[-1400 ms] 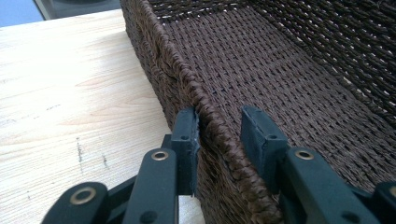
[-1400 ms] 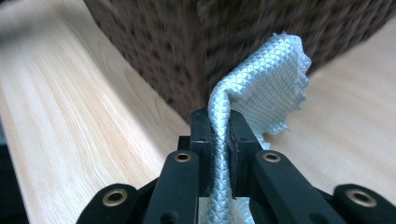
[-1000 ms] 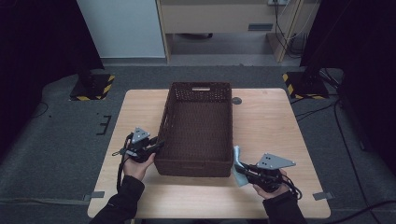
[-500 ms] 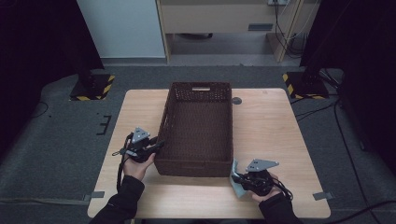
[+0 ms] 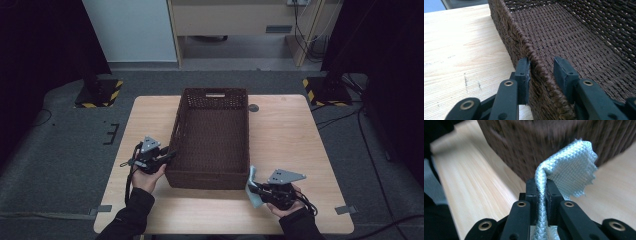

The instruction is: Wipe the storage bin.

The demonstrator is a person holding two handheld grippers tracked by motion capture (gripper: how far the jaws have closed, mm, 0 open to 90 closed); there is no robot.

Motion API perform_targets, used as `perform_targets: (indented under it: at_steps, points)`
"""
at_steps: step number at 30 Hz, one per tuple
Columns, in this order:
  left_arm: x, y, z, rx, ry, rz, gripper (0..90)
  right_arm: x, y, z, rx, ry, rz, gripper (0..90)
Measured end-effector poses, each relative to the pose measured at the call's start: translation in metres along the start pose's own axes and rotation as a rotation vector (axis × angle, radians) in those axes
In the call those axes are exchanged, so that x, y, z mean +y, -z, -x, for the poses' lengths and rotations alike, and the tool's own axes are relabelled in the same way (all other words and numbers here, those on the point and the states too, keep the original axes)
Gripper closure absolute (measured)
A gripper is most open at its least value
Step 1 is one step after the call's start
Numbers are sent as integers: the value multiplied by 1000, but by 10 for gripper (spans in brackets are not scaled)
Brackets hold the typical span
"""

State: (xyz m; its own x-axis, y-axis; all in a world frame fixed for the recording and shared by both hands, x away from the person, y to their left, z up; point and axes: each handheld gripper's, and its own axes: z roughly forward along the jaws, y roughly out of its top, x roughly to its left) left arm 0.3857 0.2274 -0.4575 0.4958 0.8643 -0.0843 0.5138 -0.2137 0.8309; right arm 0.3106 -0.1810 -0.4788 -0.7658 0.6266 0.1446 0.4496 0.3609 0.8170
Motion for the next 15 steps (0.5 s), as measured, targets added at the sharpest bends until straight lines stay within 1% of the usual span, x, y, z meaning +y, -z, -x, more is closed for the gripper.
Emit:
perform_targets:
  at_steps: [1, 3, 4, 5, 7, 11, 12, 14, 15]
  points:
    - [0, 0, 0, 0, 0, 0, 652, 0, 0, 0, 0, 0, 0, 839]
    - [0, 0, 0, 0, -1, 0, 652, -5, -9, 3, -3, -6, -43, 839]
    - [0, 0, 0, 0, -1, 0, 652, -9, -15, 6, -7, -14, -84, 839]
    - [0, 0, 0, 1, -2, -1, 652, -9, -15, 6, -7, -14, -84, 839]
    - [0, 0, 0, 0, -2, -1, 652, -10, -19, 8, -12, -18, -107, 839]
    - [0, 0, 0, 0, -5, -2, 652, -9, -17, 10, -14, -17, -103, 839]
    - [0, 0, 0, -2, -5, -2, 653, -8, -12, 12, -28, -20, -83, 839]
    - [0, 0, 0, -3, -6, -3, 653, -7, -9, 15, -31, -22, -75, 839]
    - [0, 0, 0, -3, -5, -2, 653, -7, -5, 18, -42, -34, -59, 839]
